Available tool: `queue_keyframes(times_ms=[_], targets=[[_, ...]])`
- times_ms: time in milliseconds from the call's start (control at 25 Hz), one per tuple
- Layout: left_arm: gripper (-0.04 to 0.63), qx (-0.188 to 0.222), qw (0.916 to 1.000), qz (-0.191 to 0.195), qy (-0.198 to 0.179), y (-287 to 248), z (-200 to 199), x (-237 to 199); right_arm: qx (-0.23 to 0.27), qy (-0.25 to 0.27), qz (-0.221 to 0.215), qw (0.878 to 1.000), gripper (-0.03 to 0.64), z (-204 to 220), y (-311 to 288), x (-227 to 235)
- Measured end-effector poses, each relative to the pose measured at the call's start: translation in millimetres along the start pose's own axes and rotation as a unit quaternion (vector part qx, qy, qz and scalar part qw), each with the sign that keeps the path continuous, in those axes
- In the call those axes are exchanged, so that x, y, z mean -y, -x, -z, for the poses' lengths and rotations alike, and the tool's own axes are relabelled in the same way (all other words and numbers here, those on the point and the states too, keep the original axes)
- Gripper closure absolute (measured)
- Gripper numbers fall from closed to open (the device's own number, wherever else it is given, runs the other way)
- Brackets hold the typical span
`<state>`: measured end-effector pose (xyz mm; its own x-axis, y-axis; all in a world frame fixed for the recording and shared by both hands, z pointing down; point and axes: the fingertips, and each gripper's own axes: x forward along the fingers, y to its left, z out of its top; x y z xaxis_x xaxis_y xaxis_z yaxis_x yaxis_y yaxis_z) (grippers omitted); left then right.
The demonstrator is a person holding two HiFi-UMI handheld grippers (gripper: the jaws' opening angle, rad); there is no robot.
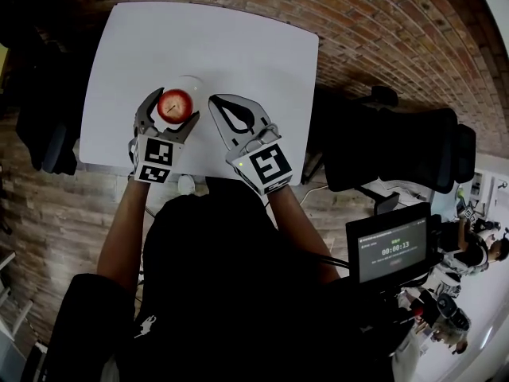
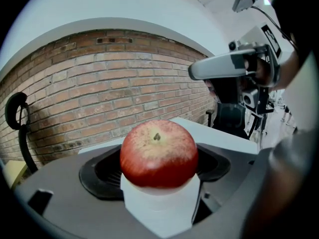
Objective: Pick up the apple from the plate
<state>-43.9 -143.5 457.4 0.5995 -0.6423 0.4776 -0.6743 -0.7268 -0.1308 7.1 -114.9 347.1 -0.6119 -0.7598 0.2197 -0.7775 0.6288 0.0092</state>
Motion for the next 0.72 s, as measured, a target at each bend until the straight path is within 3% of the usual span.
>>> queue_keyframes(times_ms=[520, 720], targets=[[0.178, 0.015, 0.9998, 0.002, -0.015, 45, -27, 4, 0.018, -0.017, 0.005, 1.000, 0.613, -16, 13, -7], [0.178, 0.039, 0.9992, 0.002, -0.009, 58, -45, 6, 0.032, -0.011, 0.009, 0.999, 0.614, -22, 16, -7]])
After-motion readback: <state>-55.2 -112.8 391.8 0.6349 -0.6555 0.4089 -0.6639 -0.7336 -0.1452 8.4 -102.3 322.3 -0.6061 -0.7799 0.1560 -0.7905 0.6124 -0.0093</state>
